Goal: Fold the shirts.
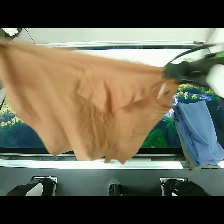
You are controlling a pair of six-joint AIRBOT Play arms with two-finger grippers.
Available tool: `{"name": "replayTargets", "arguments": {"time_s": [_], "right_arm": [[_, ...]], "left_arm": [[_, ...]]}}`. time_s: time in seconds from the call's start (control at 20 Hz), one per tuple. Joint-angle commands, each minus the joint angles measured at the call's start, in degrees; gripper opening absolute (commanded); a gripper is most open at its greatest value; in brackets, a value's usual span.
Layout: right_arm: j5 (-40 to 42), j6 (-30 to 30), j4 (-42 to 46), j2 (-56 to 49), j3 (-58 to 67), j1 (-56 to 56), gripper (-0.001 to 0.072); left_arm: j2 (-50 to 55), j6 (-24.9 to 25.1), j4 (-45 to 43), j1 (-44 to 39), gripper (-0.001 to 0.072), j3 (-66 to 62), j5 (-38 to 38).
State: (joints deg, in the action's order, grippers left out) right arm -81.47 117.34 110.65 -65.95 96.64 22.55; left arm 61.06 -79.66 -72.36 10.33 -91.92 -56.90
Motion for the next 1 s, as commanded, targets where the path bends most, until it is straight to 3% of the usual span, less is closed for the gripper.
{"name": "replayTargets", "arguments": {"time_s": [0.0, 0.15, 0.3, 0.5, 0.55, 0.6, 0.65, 0.7, 0.75, 0.85, 0.95], "right_arm": [[14.21, -3.13, -29.68, -12.61, -6.82, -11.47, 0.0044], [25.35, -5.88, -39.95, -21.92, -6.84, -16.76, 0.0045], [35.19, -5.44, -42.56, -27.71, -6.84, -18.47, 0.0045], [37.03, -5.49, -47.23, -33.68, -6.82, -18.32, 0.0046], [36.59, -5.46, -48.3, -34.01, -6.73, -18.47, 0.0052], [33.86, -5.6, -48.87, -33.55, -5.73, -19.41, 0.0206], [29.7, -6.95, -48.89, -32.83, -4.22, -20.74, 0.0436], [24.92, -10.32, -48.87, -31.56, -2.99, -22.77, 0.0656], [20.17, -13.4, -48.89, -30.18, -2.45, -25.22, 0.0677], [8.33, -16.65, -48.94, -27.67, -2.4, -30.88, 0.0671], [-3.34, -21.44, -48.06, -26.99, -2.45, -34.77, 0.0541]], "left_arm": [[14.86, 1.7, 2.14, -0.04, 0.0026, 5.73, -4.42], [26.14, 2.43, 8.7, -0.04, 0.0026, 5.55, -0.98], [32.0, 5.25, 15.58, -0.09, 0.0027, 5.57, 2.54], [35.74, 5.09, 16.39, -1.11, 0.0028, 5.57, -1.33], [35.5, 4.79, 16.46, -1.07, 0.0058, 5.44, -2.49], [35.12, 3.32, 16.44, -0.44, 0.0151, 4.59, -4.5], [34.69, 0.68, 16.41, 0.96, 0.0425, 2.91, -7.82], [34.27, -1.42, 16.37, 3.13, 0.0576, 1.09, -12.33], [33.88, -3.34, 16.37, 5.53, 0.054, 0.0, -17.14], [32.74, -4.61, 13.64, 10.4, 0.0538, 0.68, -28.72], [29.77, -4.57, 4.26, 14.19, 0.0537, 6.56, -36.61]]}}
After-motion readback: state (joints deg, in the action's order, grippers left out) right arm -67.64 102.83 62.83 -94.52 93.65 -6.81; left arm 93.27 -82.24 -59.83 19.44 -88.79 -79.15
